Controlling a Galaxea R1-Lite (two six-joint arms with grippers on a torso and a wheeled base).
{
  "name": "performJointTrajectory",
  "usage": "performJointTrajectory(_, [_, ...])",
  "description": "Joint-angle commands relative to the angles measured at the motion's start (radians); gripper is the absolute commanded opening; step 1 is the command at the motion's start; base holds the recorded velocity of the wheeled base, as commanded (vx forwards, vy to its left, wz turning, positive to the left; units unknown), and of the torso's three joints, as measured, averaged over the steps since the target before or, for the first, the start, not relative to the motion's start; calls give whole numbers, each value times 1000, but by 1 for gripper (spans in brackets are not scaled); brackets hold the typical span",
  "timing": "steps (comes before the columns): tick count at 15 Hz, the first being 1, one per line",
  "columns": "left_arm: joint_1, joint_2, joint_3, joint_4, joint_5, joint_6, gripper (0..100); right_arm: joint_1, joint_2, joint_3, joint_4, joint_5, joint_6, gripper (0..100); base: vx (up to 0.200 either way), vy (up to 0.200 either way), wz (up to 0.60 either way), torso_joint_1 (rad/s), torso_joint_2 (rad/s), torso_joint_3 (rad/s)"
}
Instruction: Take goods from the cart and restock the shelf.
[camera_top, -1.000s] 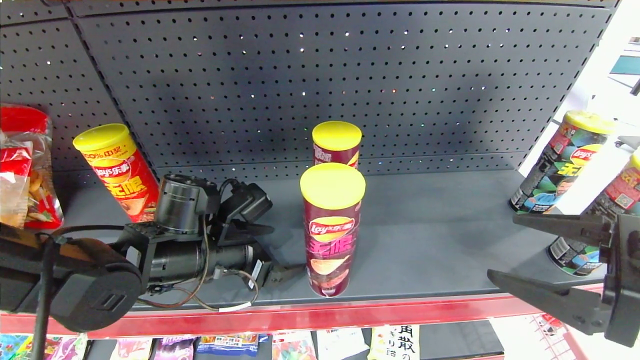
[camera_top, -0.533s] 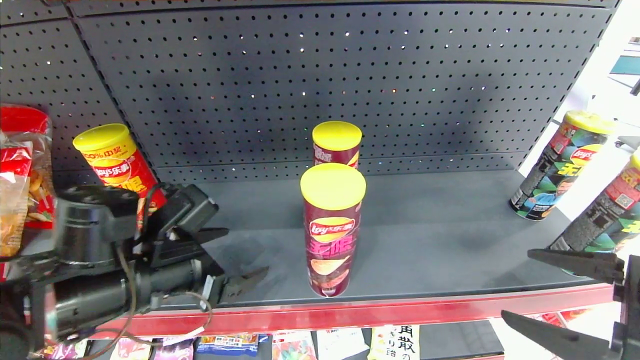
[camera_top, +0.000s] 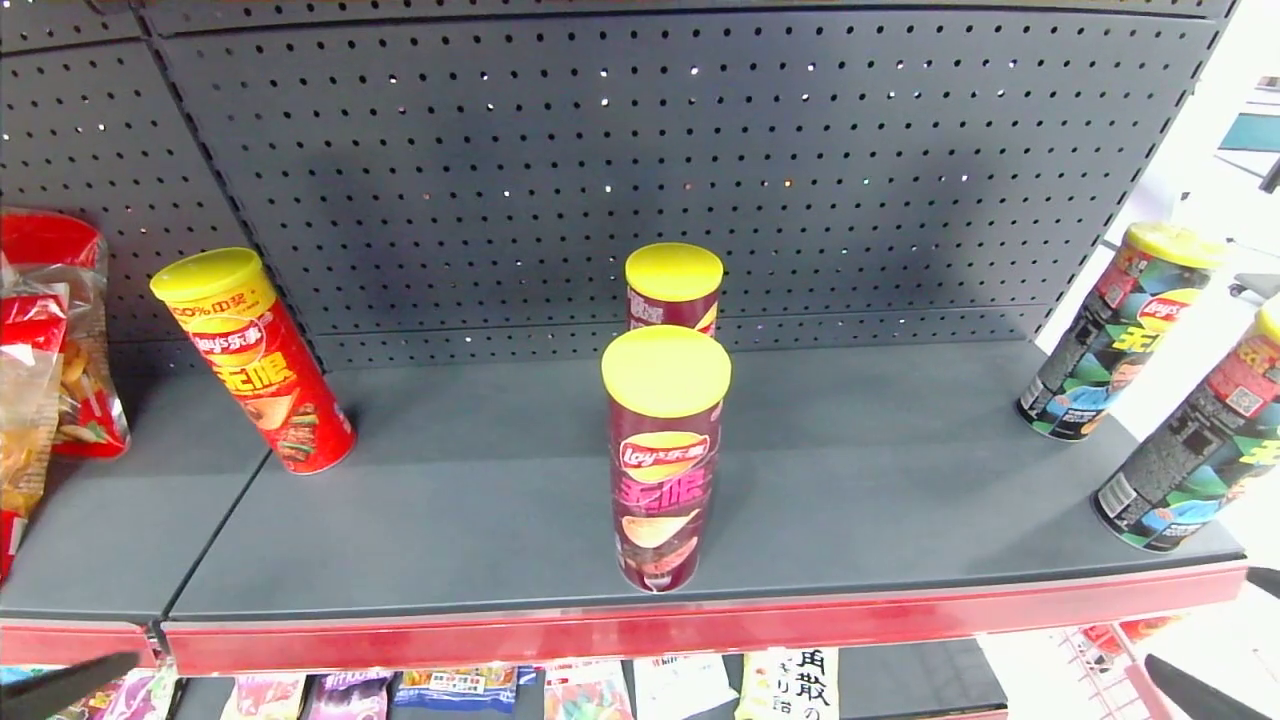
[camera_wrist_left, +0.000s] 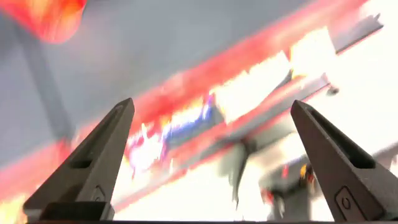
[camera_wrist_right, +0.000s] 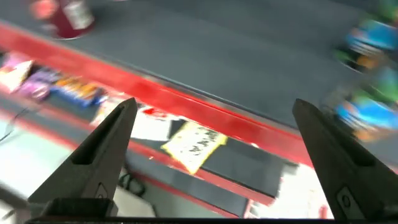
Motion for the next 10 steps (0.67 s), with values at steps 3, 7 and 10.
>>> performJointTrajectory(3, [349, -390, -47, 246, 37, -66, 100, -166, -120, 55, 14, -2, 1, 100, 0, 0, 0, 0, 0, 0])
performJointTrajectory(7, [529, -450, -1, 237, 22, -122, 100, -187, -140, 88, 15, 0, 1, 100, 0, 0, 0, 0, 0, 0])
performJointTrajectory(10, [515, -560, 119, 34, -55, -129, 100, -187, -143, 100, 14, 3, 1, 100, 0, 0, 0, 0, 0, 0])
